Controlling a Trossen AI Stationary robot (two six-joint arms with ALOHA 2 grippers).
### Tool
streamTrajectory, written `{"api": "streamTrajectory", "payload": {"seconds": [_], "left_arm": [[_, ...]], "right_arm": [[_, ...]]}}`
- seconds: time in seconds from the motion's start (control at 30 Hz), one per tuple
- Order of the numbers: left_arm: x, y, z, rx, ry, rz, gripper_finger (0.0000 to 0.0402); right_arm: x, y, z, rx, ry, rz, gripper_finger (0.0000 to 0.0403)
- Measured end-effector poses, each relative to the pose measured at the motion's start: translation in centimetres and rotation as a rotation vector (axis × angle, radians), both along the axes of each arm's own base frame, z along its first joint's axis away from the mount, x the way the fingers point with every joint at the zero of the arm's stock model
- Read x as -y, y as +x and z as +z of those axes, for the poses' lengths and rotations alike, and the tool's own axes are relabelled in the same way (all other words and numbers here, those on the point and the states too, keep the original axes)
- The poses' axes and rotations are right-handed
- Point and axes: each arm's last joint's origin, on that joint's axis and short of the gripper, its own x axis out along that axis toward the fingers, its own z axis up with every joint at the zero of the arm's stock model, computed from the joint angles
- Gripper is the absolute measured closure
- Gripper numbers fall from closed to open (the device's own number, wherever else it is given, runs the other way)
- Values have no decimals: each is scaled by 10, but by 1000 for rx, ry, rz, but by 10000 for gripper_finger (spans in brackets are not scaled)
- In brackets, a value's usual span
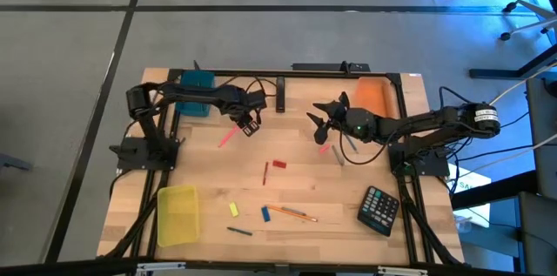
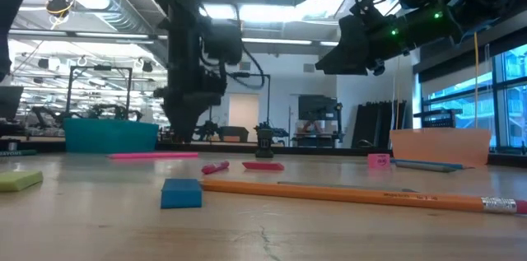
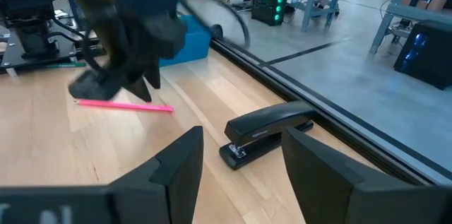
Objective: Sort crayons/erasers/pens/pencils in bins
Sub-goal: Put the pink pencil into the blue bin
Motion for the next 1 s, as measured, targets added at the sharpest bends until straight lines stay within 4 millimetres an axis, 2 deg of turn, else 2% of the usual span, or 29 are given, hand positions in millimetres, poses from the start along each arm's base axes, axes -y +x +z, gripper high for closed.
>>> {"api": "streamTrajectory", "payload": {"seconds": [0.23, 0.37, 0.47, 0.67, 0.8, 1.0], "left_arm": [[-6, 5, -30, -69, -82, -30, 270], [-9, 6, -35, -60, -135, -21, 286], [-8, 6, -35, -66, -117, -22, 317], [-15, 0, -26, -26, -105, 5, 390], [-20, -7, -14, -1, -83, 27, 390], [-29, -18, 20, 100, -17, 68, 392]], "right_arm": [[0, 0, 0, 0, 2, 4, 207], [0, 0, 0, 0, 1, 3, 207], [0, 0, 0, 0, 1, 3, 207], [0, 0, 0, -7, 0, 3, 207], [0, 0, -1, -8, -1, 2, 207], [0, 0, -1, -8, -1, 2, 207]]}}
